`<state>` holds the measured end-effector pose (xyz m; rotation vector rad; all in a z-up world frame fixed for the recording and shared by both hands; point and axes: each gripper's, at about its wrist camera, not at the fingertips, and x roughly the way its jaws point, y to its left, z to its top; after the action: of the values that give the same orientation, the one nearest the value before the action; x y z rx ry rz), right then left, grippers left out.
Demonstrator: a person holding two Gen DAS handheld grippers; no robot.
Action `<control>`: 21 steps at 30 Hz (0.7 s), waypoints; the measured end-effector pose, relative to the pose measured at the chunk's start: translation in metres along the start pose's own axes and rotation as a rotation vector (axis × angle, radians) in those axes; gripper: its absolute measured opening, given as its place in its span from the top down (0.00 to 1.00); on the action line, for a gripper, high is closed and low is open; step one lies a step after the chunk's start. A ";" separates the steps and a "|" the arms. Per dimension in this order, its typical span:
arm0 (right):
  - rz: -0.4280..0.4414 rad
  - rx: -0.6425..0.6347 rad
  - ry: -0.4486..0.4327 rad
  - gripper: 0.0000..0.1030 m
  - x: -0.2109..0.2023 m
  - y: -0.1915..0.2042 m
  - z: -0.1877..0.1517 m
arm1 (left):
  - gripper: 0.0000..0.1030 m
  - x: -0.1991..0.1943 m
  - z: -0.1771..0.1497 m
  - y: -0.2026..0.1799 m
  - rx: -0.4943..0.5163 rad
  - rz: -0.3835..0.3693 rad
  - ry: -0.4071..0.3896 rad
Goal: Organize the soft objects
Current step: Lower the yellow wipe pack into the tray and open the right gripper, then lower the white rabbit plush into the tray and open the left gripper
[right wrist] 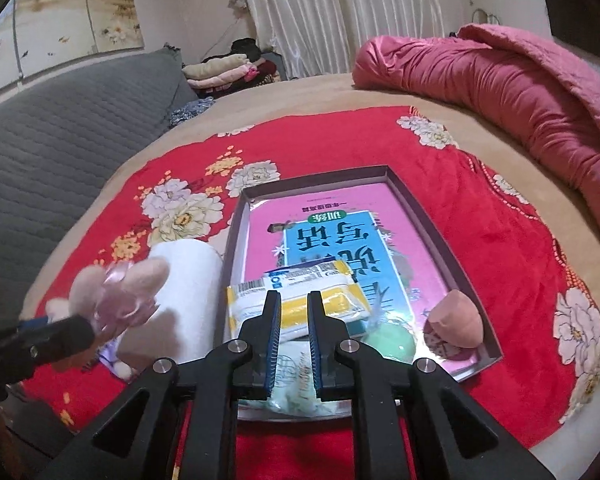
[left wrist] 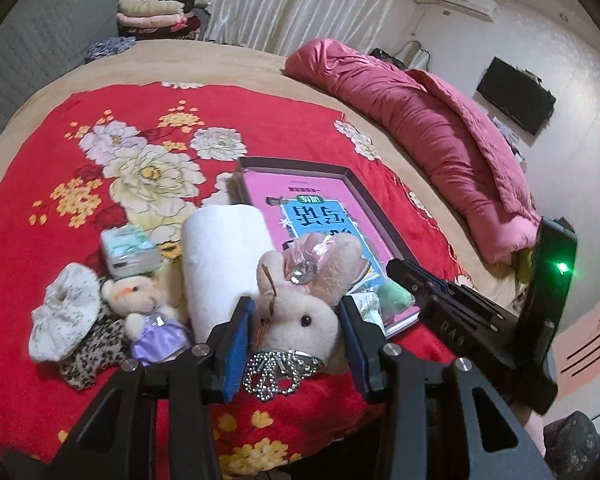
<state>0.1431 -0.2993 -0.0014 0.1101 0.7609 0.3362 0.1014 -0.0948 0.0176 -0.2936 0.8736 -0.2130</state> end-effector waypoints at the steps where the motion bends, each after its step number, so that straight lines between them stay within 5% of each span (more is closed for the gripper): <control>1: -0.006 -0.005 -0.004 0.82 -0.001 -0.001 -0.002 | 0.58 0.005 0.001 -0.004 0.010 0.002 0.009; 5: -0.023 -0.007 -0.024 0.73 -0.005 -0.006 -0.006 | 0.58 0.022 0.005 -0.019 0.035 0.006 0.030; 21: -0.119 0.099 -0.020 0.65 -0.006 -0.047 -0.016 | 0.58 0.086 0.018 -0.065 0.099 0.029 0.103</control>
<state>0.1402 -0.3453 -0.0196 0.1609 0.7606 0.1845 0.1650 -0.1785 -0.0113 -0.1786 0.9657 -0.2454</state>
